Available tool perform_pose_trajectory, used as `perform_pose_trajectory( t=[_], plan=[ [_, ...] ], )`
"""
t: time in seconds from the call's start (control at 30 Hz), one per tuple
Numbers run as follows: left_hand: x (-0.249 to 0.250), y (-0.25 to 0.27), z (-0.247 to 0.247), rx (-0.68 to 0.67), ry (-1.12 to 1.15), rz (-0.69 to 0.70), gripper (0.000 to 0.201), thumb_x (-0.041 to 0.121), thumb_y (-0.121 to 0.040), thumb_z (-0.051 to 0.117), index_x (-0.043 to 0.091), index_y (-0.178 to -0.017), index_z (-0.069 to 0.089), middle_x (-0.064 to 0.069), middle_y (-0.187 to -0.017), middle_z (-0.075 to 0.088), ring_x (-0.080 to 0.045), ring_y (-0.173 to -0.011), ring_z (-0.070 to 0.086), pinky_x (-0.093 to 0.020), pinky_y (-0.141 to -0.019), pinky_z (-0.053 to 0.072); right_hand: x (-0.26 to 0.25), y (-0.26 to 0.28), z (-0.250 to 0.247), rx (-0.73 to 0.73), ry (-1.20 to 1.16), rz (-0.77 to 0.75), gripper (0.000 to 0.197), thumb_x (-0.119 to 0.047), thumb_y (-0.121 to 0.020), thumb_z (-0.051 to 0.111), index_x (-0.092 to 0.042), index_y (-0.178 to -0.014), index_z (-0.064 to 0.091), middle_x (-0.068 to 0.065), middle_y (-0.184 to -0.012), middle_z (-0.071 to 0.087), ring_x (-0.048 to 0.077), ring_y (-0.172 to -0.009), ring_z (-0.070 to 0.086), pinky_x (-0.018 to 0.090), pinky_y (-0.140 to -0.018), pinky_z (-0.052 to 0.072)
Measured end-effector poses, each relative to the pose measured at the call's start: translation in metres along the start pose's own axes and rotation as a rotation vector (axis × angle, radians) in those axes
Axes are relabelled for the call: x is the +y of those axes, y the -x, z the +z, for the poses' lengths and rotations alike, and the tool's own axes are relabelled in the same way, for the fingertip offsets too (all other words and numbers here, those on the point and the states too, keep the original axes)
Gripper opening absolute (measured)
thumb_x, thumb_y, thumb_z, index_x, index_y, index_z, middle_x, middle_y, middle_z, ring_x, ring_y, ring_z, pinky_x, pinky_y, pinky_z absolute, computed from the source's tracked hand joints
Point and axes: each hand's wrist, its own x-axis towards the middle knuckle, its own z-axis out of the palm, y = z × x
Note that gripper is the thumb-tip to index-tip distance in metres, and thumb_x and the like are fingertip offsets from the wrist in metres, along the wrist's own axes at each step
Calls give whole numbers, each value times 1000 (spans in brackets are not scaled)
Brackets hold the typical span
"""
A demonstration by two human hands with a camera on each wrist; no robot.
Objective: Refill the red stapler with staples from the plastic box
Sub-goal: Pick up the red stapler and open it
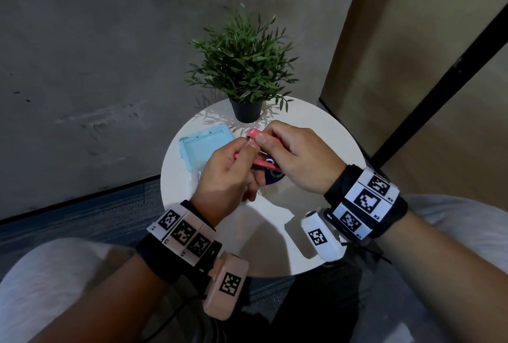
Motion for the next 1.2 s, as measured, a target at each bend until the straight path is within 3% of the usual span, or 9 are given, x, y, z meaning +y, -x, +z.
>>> perform_pose_trajectory(
  t=[0.27,0.37,0.47,0.57,0.67,0.77,0.93,1.03,1.2],
  plan=[
    [3,0,1,7,19,-24,35,22,-105,38,6,-83,59,-17,-57,60,-28,-38,50,-25,-41,42,1,1,3,35,17,1,39,-48,-101,42,-16,-89,59,-1,-74,66,23,-69,61,45,-67,49],
    [4,0,-1,-1,37,-29,35,21,-105,38,2,-84,58,-20,-59,60,-29,-38,52,-26,-42,43,-1,2,5,40,29,19,39,-50,-102,39,-19,-87,57,-3,-71,62,20,-65,58,38,-63,46],
    [4,4,4,-3,74,-44,33,21,-105,38,4,-85,58,-21,-64,62,-28,-43,56,-27,-44,47,5,-9,-10,232,-226,290,46,-55,-102,34,-17,-88,55,-1,-66,55,16,-50,51,29,-53,40],
    [1,5,13,0,128,-54,31,26,-103,40,3,-90,57,-17,-69,64,-27,-49,60,-29,-49,50,8,-14,-33,393,-478,402,40,-52,-102,37,-18,-86,51,2,-63,57,19,-46,53,35,-49,46],
    [-2,3,11,38,138,-38,30,28,-101,41,3,-93,56,-18,-71,64,-29,-52,62,-35,-54,50,10,-12,-40,326,-559,377,33,-43,-104,42,-12,-101,50,5,-71,67,21,-53,64,41,-58,57],
    [-5,2,1,70,136,-27,30,23,-104,40,-2,-98,55,-24,-75,65,-31,-56,63,-38,-58,51,13,-8,-43,243,-632,329,18,-31,-105,45,-17,-114,43,6,-79,72,25,-62,72,35,-58,60],
    [-1,-2,-10,118,214,-14,30,24,-105,37,0,-95,53,-21,-72,67,-29,-55,67,-32,-52,56,19,-8,-52,300,-667,339,34,-28,-107,38,-30,-141,32,20,-102,65,39,-80,75,42,-65,63],
    [2,-6,-20,148,271,31,34,27,-105,36,-2,-104,53,-17,-75,69,-30,-61,68,-35,-58,57,25,-8,-55,347,-694,402,25,-23,-106,37,-26,-130,46,25,-108,63,31,-84,76,37,-64,62],
    [4,-15,-41,258,356,68,42,33,-104,35,-3,-112,54,-27,-89,64,-30,-66,67,-34,-62,57,28,-3,-57,203,-726,477,27,-6,-98,43,-8,-92,69,12,-82,73,26,-71,73,39,-66,59]
  ],
)
